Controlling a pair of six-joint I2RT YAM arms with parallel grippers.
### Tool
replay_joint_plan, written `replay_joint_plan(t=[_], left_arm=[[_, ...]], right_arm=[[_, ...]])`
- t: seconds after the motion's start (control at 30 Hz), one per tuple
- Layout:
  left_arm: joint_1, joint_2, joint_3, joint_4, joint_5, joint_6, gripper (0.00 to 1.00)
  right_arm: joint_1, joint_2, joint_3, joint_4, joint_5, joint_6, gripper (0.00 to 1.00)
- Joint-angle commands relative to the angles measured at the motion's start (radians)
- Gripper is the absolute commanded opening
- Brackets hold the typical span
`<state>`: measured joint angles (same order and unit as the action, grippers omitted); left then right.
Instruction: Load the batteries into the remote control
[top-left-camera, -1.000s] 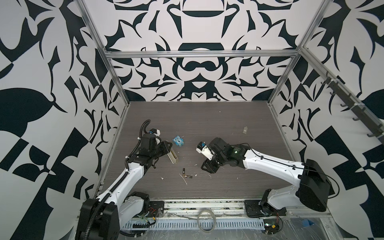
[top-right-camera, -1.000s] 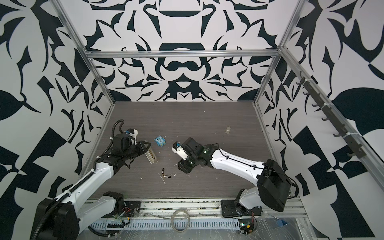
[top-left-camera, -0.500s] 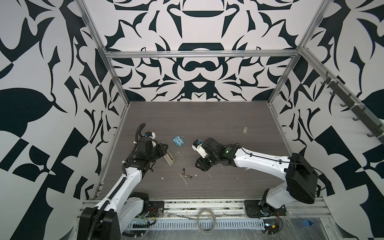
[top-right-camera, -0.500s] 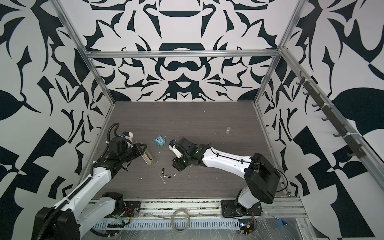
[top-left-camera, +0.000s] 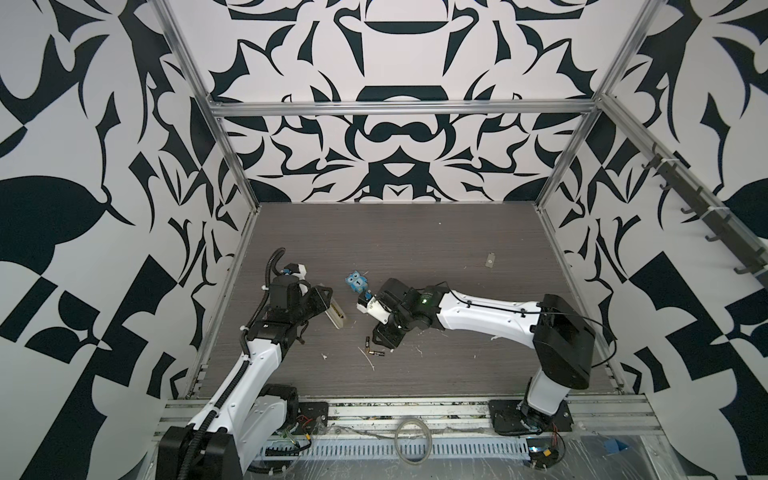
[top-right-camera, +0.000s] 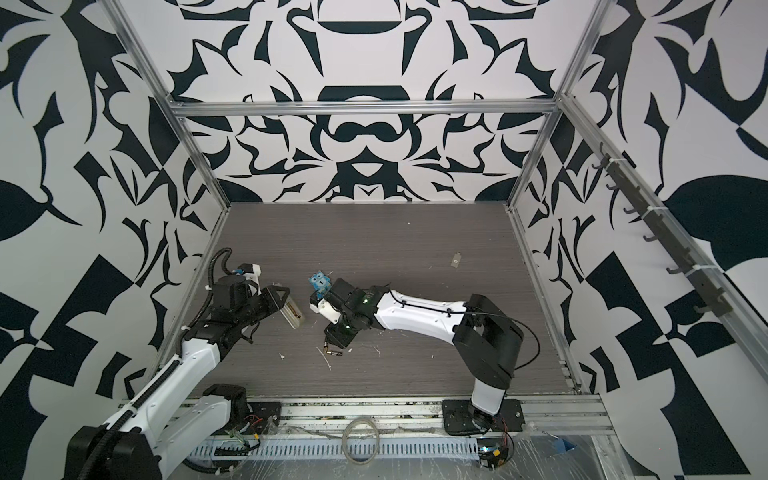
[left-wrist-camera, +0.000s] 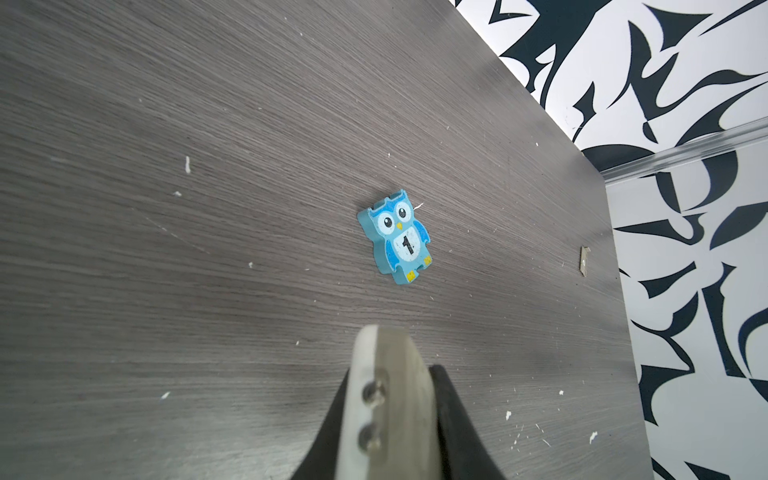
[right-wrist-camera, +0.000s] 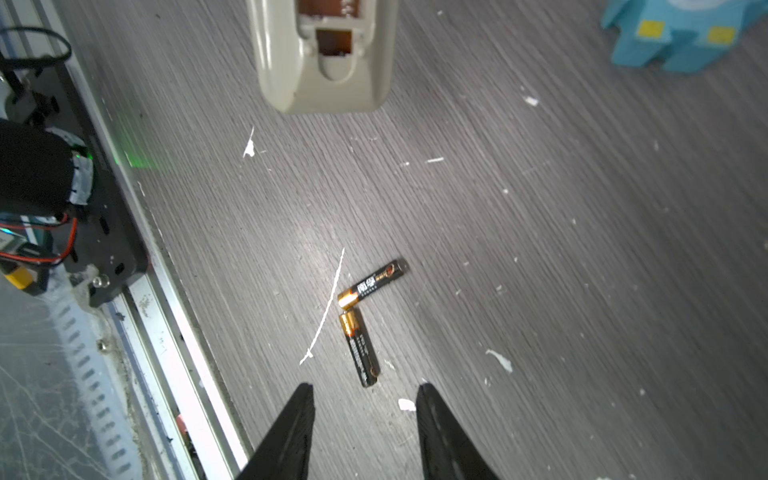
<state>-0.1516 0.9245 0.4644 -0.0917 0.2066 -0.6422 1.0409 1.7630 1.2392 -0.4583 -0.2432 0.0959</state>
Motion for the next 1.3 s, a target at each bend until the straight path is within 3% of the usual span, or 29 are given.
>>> replay_joint_plan(t=[0.0, 0.5, 0.87, 1.27], left_arm=[[0.007, -0.014, -0.027, 0.023, 0.021, -0.009, 0.00], [0.038, -0.040, -0.067, 0.066, 0.041, -0.014, 0.00], [0.047, -0.122, -0.173, 0.271, 0.238, 0.004, 0.00], [0.047, -0.125, -0.175, 0.268, 0.244, 0.001, 0.00]], right_arm=[[0.014, 0.023, 0.063, -0.073, -0.018, -0.079, 0.44], [0.040, 0.088, 0.103, -0.100, -0.004, -0.080, 0.42], [0.051, 0.058, 0.063, -0.065, -0.004, -0.080, 0.41], [0.051, 0.069, 0.046, -0.027, -0.031, -0.090, 0.39]])
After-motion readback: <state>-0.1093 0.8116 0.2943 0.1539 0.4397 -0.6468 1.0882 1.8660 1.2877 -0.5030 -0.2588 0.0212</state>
